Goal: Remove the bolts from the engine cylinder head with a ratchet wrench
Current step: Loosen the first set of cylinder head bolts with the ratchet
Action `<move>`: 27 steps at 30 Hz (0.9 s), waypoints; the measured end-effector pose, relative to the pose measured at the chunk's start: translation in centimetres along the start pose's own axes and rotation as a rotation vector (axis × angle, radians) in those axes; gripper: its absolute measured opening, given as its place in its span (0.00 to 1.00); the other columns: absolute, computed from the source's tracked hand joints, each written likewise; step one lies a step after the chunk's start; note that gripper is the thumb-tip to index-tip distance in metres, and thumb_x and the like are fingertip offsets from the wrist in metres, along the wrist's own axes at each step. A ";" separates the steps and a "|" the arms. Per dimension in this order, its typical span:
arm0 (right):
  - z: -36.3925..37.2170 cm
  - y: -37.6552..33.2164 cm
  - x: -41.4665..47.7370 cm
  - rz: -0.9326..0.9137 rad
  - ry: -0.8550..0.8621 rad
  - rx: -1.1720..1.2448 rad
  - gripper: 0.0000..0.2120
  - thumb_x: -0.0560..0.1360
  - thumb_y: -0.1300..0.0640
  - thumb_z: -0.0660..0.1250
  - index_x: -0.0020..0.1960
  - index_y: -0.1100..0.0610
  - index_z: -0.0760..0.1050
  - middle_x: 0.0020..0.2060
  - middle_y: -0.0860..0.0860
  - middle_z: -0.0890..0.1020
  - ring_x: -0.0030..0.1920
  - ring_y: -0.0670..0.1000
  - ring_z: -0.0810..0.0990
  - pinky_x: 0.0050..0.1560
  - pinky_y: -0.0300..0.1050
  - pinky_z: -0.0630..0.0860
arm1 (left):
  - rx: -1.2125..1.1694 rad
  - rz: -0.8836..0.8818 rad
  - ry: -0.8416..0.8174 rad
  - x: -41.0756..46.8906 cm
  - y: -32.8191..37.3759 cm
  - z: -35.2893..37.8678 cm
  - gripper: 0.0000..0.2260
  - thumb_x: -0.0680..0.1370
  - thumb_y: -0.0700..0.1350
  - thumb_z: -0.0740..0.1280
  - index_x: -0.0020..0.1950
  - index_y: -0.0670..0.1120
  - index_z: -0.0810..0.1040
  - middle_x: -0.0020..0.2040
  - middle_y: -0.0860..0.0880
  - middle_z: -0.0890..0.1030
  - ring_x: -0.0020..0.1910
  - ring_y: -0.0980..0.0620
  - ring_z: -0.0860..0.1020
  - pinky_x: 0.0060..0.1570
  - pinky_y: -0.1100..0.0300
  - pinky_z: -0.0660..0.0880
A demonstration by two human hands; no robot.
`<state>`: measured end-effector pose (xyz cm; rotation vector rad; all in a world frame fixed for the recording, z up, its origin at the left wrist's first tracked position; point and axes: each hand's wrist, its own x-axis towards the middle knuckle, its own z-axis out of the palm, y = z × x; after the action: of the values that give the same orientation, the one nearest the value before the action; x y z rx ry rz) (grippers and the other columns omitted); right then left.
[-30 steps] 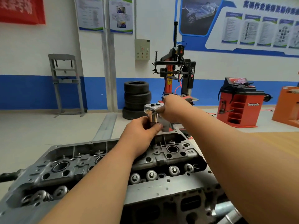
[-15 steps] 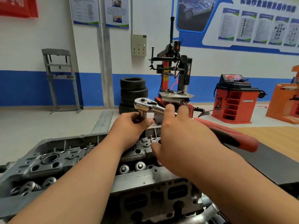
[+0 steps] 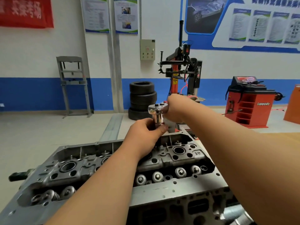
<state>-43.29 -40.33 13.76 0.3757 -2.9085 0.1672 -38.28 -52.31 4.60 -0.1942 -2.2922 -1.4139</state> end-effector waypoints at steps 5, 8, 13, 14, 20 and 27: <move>0.3 1.3 -2.9 0.094 0.056 0.017 0.18 0.73 0.55 0.64 0.61 0.58 0.70 0.52 0.54 0.71 0.46 0.55 0.76 0.44 0.51 0.77 | 0.007 -0.006 -0.013 -0.3 0.5 0.0 0.06 0.73 0.56 0.71 0.38 0.57 0.80 0.37 0.60 0.82 0.41 0.63 0.79 0.39 0.66 0.70; 0.0 1.7 -7.3 0.149 0.096 -0.138 0.22 0.73 0.58 0.66 0.63 0.59 0.62 0.51 0.56 0.68 0.41 0.56 0.71 0.29 0.47 0.68 | 0.028 -0.036 -0.029 -0.4 0.6 0.1 0.07 0.74 0.56 0.71 0.43 0.54 0.81 0.40 0.58 0.83 0.44 0.60 0.80 0.42 0.65 0.72; 1.1 0.8 -15.0 -0.054 0.213 -0.452 0.37 0.73 0.49 0.66 0.72 0.62 0.49 0.56 0.58 0.66 0.26 0.52 0.58 0.21 0.42 0.55 | 0.044 -0.043 -0.037 -0.7 0.6 0.0 0.08 0.75 0.57 0.70 0.45 0.54 0.80 0.42 0.58 0.82 0.45 0.60 0.79 0.43 0.64 0.71; 0.9 0.8 -15.4 -0.103 0.219 -0.452 0.39 0.73 0.47 0.65 0.73 0.61 0.49 0.56 0.57 0.66 0.27 0.52 0.59 0.22 0.42 0.55 | 0.045 -0.039 -0.036 -0.7 0.7 0.0 0.07 0.75 0.57 0.70 0.45 0.54 0.80 0.43 0.58 0.82 0.45 0.60 0.79 0.43 0.64 0.71; -1.7 3.0 -9.1 -0.111 0.054 -0.254 0.16 0.74 0.46 0.65 0.45 0.55 0.61 0.36 0.49 0.70 0.33 0.47 0.67 0.30 0.44 0.65 | 0.076 -0.012 -0.029 -0.8 0.9 0.0 0.06 0.75 0.57 0.69 0.42 0.56 0.77 0.41 0.58 0.79 0.42 0.63 0.77 0.37 0.70 0.67; -1.2 -0.2 0.3 -0.089 -0.114 -0.074 0.06 0.77 0.56 0.65 0.51 0.58 0.74 0.37 0.51 0.73 0.39 0.51 0.73 0.44 0.45 0.71 | -0.007 -0.003 -0.046 -0.6 1.0 0.1 0.04 0.79 0.55 0.63 0.46 0.59 0.75 0.37 0.59 0.83 0.36 0.68 0.77 0.38 0.65 0.69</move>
<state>-43.33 -40.47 15.06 0.5177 -2.9917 0.0250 -37.46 -51.66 5.15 -0.2283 -2.3253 -1.4337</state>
